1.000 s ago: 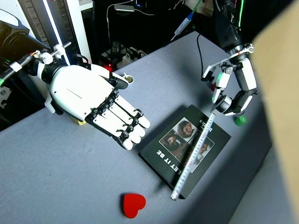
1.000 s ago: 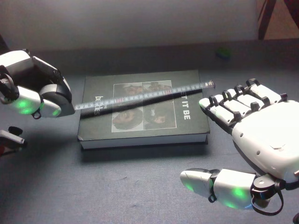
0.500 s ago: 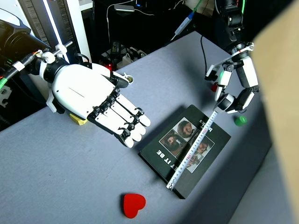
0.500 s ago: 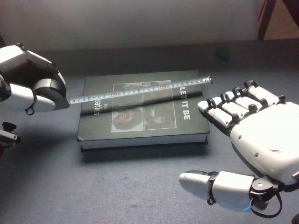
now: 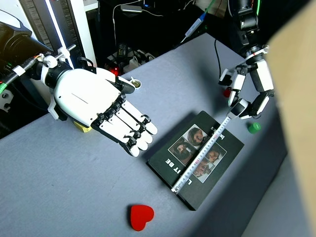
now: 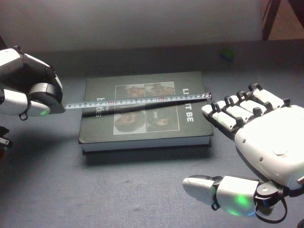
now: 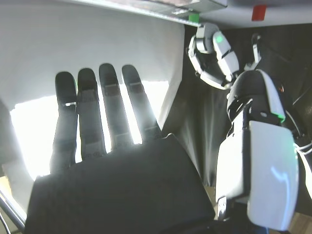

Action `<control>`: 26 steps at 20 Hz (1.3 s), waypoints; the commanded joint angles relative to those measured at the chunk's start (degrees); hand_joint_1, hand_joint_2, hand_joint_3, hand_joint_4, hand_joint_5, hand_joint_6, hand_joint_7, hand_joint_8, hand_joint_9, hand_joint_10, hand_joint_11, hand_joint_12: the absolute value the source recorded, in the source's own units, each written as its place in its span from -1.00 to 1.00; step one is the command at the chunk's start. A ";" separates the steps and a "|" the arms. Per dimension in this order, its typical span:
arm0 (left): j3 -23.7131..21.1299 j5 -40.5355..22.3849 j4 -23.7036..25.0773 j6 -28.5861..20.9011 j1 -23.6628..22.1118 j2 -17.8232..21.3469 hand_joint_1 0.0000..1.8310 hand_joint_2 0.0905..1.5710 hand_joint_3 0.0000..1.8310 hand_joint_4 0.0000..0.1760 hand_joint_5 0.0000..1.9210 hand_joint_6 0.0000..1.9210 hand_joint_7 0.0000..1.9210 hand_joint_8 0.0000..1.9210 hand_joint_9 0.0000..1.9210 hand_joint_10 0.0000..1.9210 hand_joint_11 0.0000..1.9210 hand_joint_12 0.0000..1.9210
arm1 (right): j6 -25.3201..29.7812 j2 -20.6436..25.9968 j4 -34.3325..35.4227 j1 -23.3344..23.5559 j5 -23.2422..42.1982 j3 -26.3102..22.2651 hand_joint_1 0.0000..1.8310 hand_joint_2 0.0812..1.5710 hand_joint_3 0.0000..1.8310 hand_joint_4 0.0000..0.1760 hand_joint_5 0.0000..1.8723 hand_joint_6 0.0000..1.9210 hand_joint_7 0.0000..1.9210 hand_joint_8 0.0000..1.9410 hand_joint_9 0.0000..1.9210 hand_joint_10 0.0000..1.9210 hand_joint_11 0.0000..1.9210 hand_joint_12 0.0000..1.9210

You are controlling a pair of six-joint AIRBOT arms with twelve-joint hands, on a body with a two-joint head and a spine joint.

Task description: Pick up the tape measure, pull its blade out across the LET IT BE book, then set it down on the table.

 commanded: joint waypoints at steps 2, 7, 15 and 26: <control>1.18 -8.07 -1.02 -1.53 0.45 -0.22 0.63 0.31 -1.00 -1.00 -0.01 -0.10 0.14 -0.46 0.16 -0.12 -0.03 0.49 | 0.24 0.08 -4.88 0.30 -3.49 -0.03 -1.00 0.21 -1.00 -1.00 -0.82 -1.00 -0.77 -1.00 -0.80 -0.99 -1.00 -0.24; 1.89 -8.72 -0.65 -1.61 1.23 -0.38 0.63 0.31 -1.00 -1.00 -0.02 -0.11 0.16 -0.49 0.17 -0.13 0.00 0.47 | 0.23 0.07 -4.88 0.27 -3.47 -0.03 -1.00 0.22 -0.99 -1.00 -0.83 -1.00 -0.77 -1.00 -0.79 -1.00 -1.00 -0.25; 3.15 -9.55 -0.42 -2.28 2.25 -0.63 0.63 0.31 -1.00 -1.00 -0.01 -0.11 0.17 -0.51 0.16 -0.13 -0.02 0.49 | 0.23 0.08 -4.88 0.27 -3.47 -0.02 -1.00 0.22 -1.00 -1.00 -0.83 -1.00 -0.77 -1.00 -0.80 -1.00 -1.00 -0.25; 3.82 -10.33 0.22 -3.70 3.01 -0.65 0.63 0.31 -1.00 -1.00 -0.01 -0.11 0.17 -0.50 0.17 -0.13 -0.03 0.49 | 0.24 0.07 -4.89 0.14 -3.34 -0.02 -1.00 0.22 -1.00 -1.00 -0.81 -0.99 -0.77 -1.00 -0.78 -0.99 -1.00 -0.21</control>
